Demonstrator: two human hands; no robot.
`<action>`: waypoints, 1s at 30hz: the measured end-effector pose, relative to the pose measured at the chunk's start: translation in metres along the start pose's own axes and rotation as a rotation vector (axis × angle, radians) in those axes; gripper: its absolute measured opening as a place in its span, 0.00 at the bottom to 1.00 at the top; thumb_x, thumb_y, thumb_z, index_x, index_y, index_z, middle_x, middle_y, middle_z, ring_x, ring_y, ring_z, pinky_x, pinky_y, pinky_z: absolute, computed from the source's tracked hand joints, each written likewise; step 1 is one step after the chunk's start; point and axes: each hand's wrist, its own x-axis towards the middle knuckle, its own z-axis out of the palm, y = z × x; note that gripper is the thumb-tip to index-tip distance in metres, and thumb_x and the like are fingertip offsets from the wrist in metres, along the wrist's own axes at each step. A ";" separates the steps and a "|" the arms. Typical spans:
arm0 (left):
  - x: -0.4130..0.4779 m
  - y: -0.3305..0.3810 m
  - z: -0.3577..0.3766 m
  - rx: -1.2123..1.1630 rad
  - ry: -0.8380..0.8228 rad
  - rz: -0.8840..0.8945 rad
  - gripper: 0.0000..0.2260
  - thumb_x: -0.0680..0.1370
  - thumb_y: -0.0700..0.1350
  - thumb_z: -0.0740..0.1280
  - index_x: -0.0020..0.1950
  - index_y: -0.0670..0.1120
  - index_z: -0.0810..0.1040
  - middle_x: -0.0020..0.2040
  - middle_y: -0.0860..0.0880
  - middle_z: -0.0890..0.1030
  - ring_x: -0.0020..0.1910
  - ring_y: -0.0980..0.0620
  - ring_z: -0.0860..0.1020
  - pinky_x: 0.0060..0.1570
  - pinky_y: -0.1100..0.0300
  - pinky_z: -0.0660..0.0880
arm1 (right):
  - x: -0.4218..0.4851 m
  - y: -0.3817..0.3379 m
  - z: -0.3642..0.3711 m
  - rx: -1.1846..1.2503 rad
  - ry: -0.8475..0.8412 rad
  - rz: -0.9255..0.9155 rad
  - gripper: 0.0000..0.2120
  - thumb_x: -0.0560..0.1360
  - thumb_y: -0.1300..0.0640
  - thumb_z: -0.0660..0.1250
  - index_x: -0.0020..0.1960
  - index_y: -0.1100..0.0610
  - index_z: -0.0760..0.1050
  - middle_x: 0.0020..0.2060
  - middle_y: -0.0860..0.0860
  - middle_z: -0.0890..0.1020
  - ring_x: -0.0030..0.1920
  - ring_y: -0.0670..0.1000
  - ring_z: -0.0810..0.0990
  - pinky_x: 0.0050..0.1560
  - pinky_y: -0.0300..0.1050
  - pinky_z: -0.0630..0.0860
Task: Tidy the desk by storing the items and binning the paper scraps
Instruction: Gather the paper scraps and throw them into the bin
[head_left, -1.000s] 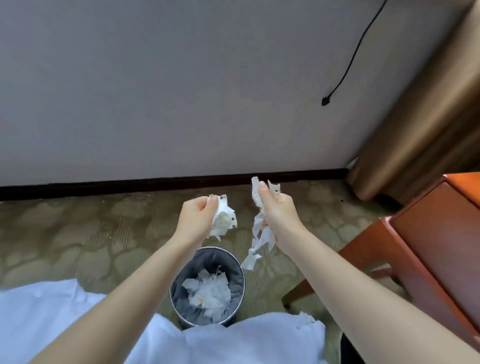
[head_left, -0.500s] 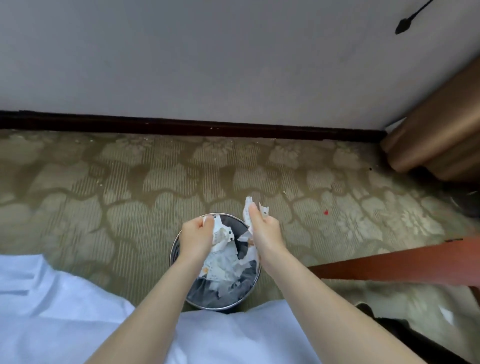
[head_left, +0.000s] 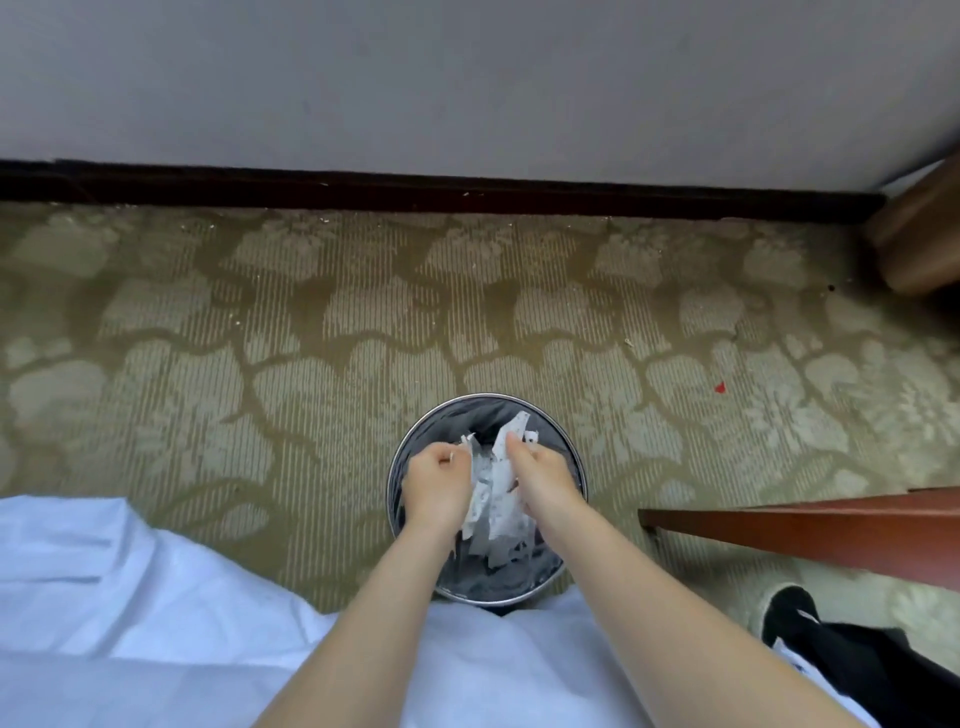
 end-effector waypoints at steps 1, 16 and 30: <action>0.000 0.000 0.000 -0.018 -0.019 -0.022 0.09 0.79 0.43 0.59 0.43 0.44 0.77 0.36 0.52 0.75 0.37 0.51 0.73 0.40 0.59 0.67 | 0.000 0.000 0.000 0.005 -0.039 0.012 0.16 0.79 0.51 0.58 0.36 0.56 0.68 0.33 0.55 0.74 0.34 0.52 0.73 0.35 0.44 0.71; -0.026 0.024 0.007 0.219 -0.403 0.231 0.09 0.81 0.44 0.57 0.47 0.43 0.75 0.45 0.45 0.76 0.46 0.46 0.75 0.46 0.55 0.73 | -0.026 0.010 -0.065 -0.272 -0.158 -0.138 0.07 0.79 0.57 0.59 0.51 0.56 0.75 0.48 0.55 0.79 0.48 0.52 0.78 0.47 0.42 0.72; -0.147 0.088 0.022 0.968 -0.595 0.667 0.13 0.81 0.50 0.57 0.57 0.43 0.74 0.54 0.49 0.79 0.54 0.47 0.76 0.46 0.58 0.69 | -0.164 0.014 -0.207 -0.770 -0.065 -0.402 0.12 0.79 0.52 0.61 0.56 0.57 0.76 0.45 0.51 0.78 0.49 0.50 0.76 0.50 0.42 0.71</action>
